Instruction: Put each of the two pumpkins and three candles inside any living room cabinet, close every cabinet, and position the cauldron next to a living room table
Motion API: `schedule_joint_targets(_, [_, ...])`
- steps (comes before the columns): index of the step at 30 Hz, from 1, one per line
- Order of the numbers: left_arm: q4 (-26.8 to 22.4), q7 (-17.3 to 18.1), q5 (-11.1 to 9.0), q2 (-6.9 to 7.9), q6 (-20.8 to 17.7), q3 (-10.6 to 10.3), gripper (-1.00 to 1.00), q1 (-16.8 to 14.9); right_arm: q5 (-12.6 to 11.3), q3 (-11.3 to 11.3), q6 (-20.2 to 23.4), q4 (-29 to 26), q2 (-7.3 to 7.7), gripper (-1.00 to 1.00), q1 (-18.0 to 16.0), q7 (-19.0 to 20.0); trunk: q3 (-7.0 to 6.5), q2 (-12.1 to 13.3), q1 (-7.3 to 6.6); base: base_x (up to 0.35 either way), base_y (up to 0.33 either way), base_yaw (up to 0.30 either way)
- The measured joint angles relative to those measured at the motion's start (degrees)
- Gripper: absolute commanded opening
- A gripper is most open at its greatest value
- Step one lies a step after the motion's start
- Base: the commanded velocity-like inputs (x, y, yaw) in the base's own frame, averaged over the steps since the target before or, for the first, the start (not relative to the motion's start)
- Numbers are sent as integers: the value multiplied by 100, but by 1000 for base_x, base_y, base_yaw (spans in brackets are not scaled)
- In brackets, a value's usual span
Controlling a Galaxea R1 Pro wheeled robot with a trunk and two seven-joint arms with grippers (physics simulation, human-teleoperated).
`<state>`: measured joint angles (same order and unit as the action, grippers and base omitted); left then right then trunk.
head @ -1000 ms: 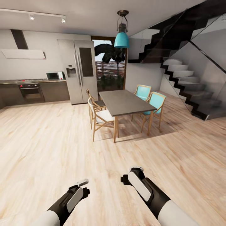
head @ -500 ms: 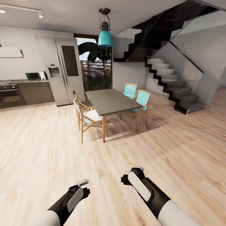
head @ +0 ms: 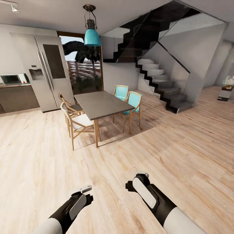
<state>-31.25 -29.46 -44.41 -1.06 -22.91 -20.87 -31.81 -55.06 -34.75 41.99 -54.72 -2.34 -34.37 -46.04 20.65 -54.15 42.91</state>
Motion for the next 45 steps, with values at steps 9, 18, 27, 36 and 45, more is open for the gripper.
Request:
schedule_joint_targets(9, [0, 0, 0, -1, 0, 0, 100, 0, 0, 5, 4, 0, 6, 100, 0, 0, 40, 0, 0, 0, 0, -261])
schedule_joint_targets(18, [0, 0, 8, -1, 0, -1, 100, 2, 0, 9, -2, 19, -14, 100, 0, 7, 86, 0, 0, 0, 0, -248])
schedule_joint_targets(27, [-1, 0, 0, -6, 0, -28, 100, 1, -383, 4, -10, 134, -45, 100, 0, 85, 139, 0, 0, 0, 0, -232])
schedule_joint_targets(36, [0, 0, 0, -6, 0, -35, 100, 2, -489, 0, -11, 158, -47, 100, 0, 105, 196, 0, 0, 0, 0, -221])
schedule_joint_targets(45, [7, 0, 0, -6, 0, -35, 100, 2, -492, -1, -11, 159, -40, 100, -1, 106, 253, 0, 0, 0, 0, -221])
